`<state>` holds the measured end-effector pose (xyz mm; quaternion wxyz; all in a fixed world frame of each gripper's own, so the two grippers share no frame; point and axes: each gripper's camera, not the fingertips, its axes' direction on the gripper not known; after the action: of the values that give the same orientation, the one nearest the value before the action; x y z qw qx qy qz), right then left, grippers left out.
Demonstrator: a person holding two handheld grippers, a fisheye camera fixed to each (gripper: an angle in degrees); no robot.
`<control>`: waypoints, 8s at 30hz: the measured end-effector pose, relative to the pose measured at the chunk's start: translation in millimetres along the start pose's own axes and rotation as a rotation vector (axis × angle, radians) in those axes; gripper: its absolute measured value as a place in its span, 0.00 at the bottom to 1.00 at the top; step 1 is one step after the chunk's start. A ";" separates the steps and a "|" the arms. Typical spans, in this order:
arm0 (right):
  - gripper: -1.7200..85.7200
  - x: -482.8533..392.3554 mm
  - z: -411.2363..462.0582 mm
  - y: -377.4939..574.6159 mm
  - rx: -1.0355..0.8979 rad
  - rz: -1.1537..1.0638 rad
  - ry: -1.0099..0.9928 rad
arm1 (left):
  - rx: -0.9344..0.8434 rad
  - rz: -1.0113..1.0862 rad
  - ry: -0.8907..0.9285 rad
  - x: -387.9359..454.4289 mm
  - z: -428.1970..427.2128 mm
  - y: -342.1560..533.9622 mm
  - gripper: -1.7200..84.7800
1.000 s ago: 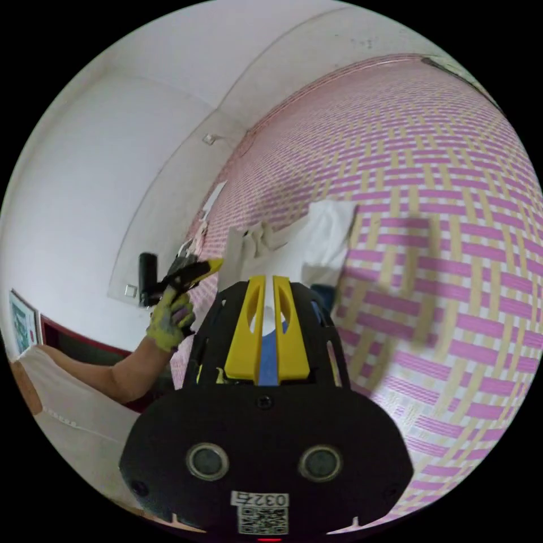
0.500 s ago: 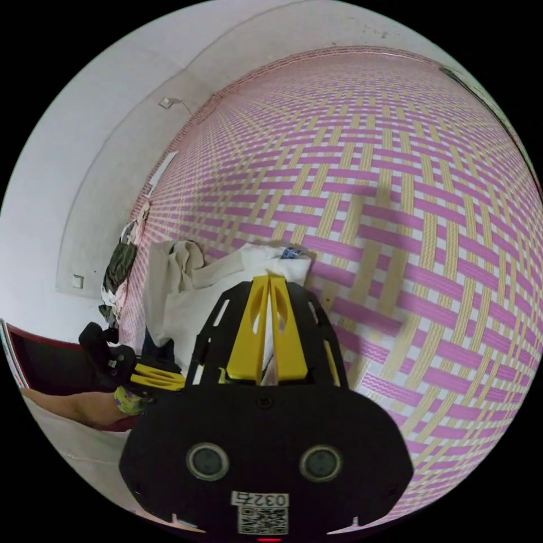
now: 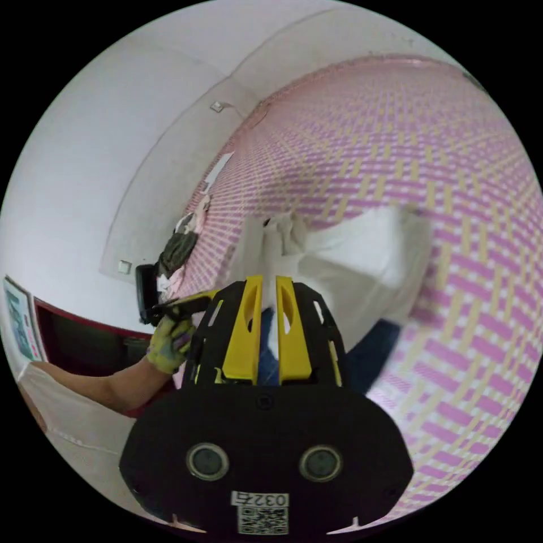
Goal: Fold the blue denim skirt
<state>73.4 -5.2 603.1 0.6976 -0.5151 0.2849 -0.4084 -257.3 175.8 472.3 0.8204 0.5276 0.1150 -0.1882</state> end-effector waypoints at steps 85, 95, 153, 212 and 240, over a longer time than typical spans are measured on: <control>0.09 -46.5 62.3 -30.5 -0.165 0.073 0.178 | 0.026 -0.206 0.116 -209.2 97.2 -7.9 0.05; 0.01 -28.4 47.0 -38.6 -0.100 0.065 0.236 | -0.044 -0.175 0.099 -212.4 127.0 -44.3 0.01; 0.06 198.1 -32.1 8.5 0.024 0.292 -0.114 | -0.037 -0.064 0.138 -246.6 16.0 -89.3 0.01; 0.09 -276.7 -7.6 291.5 -0.346 -0.417 0.453 | -0.557 0.690 -0.343 214.2 -147.5 210.6 0.12; 0.07 -286.8 -36.3 307.7 -0.324 -0.374 0.368 | -0.305 0.356 0.134 98.4 -263.2 173.3 0.01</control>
<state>-15.9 266.5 292.5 0.4559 -0.5806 0.3681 -0.5653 -91.3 461.1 466.9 0.9013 0.4209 0.1015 0.0143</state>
